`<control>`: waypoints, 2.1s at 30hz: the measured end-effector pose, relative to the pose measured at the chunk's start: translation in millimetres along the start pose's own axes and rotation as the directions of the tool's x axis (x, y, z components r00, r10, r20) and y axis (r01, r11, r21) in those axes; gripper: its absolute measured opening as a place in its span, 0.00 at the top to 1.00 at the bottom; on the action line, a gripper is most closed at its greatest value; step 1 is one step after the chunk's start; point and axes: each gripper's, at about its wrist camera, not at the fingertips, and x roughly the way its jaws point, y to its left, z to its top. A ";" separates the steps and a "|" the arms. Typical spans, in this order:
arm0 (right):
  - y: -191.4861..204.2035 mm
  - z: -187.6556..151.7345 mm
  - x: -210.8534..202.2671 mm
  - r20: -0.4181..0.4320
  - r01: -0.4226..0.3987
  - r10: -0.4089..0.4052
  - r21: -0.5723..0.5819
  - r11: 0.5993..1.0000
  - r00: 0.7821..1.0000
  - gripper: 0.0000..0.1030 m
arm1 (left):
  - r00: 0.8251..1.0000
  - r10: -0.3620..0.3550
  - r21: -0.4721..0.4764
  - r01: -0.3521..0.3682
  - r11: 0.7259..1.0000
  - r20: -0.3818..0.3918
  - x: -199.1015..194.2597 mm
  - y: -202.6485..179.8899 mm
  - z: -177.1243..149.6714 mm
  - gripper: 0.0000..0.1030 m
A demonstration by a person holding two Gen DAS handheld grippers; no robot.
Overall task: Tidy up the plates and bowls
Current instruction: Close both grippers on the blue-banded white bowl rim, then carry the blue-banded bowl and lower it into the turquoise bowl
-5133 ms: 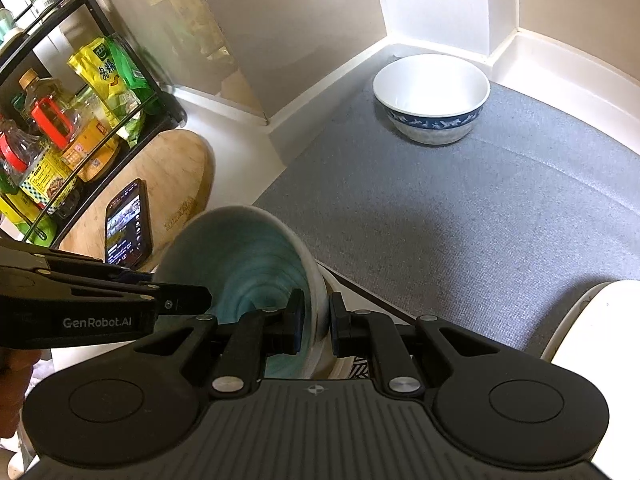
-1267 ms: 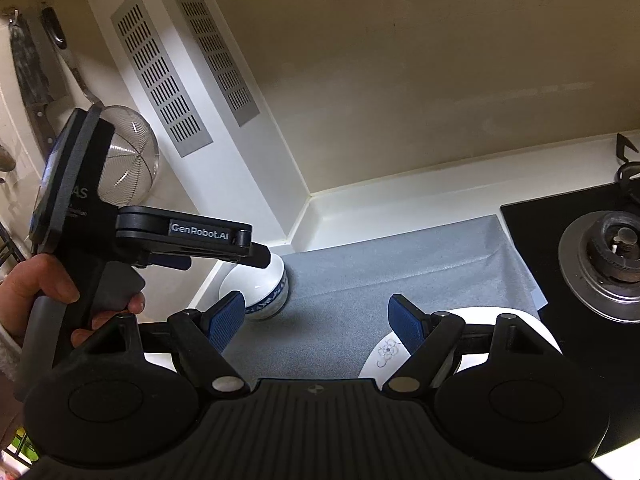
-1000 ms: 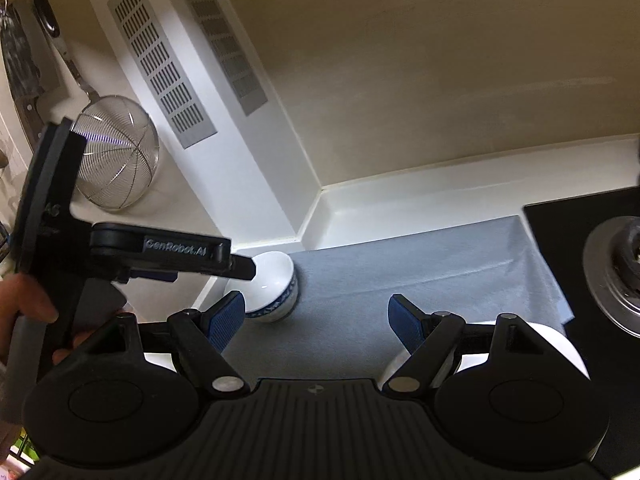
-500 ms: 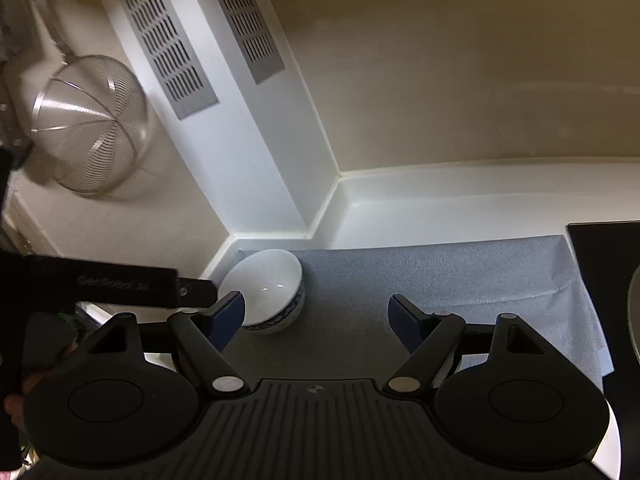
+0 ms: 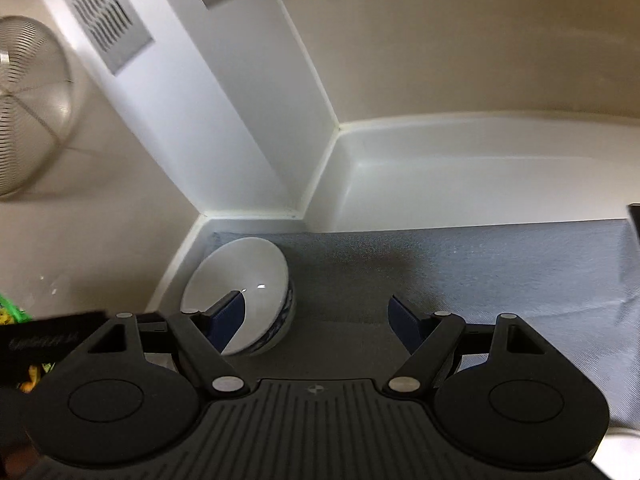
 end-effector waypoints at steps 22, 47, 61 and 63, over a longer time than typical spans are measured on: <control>20.1 12.9 118.6 -0.185 0.013 -0.026 -0.071 0.997 0.982 0.22 | 0.994 0.052 -0.294 -0.077 0.953 -0.092 65.8 26.3 12.1 0.00; 32.0 3.2 105.2 -0.162 -0.017 -0.004 -0.129 0.991 0.987 0.91 | 0.988 -0.010 -0.188 -0.019 0.982 -0.153 69.0 13.8 10.0 0.93; 66.9 -23.4 -14.1 0.002 -0.040 0.041 -0.182 0.983 0.999 0.91 | 0.994 -0.106 -0.128 0.103 0.986 -0.019 -57.4 41.7 -21.7 0.93; 75.7 -34.5 -32.3 0.016 -0.049 0.053 -0.207 0.977 0.998 0.90 | 0.994 -0.108 -0.118 0.107 0.987 -0.003 -77.8 49.9 -34.3 0.93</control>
